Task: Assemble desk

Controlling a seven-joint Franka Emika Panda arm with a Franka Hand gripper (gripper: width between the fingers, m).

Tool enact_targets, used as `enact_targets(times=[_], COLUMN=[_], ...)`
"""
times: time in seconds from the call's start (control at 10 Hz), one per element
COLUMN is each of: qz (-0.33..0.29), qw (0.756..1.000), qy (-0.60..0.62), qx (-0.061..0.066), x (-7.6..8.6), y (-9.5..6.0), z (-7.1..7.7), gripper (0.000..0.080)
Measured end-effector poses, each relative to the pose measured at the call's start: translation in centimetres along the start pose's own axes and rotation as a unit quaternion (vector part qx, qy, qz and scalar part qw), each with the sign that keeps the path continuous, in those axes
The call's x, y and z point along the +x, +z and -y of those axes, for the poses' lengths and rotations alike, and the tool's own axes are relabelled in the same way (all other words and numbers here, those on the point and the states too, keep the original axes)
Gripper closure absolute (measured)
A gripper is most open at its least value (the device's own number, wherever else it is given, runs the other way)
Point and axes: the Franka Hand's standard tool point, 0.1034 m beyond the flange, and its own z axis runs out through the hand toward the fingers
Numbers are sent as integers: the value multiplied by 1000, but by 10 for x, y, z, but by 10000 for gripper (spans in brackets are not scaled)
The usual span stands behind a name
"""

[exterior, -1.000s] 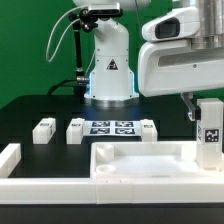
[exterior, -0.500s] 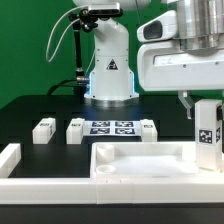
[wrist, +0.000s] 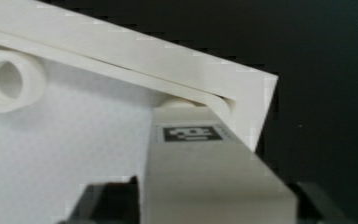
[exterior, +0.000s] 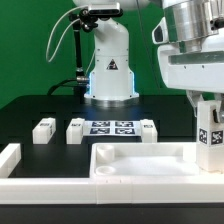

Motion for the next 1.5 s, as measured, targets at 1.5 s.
enact_targets(times=[1.5], qz=[23], qw=[764], qy=[-643], qx=[-49], x=[0], y=[3], z=[6], gripper=[425])
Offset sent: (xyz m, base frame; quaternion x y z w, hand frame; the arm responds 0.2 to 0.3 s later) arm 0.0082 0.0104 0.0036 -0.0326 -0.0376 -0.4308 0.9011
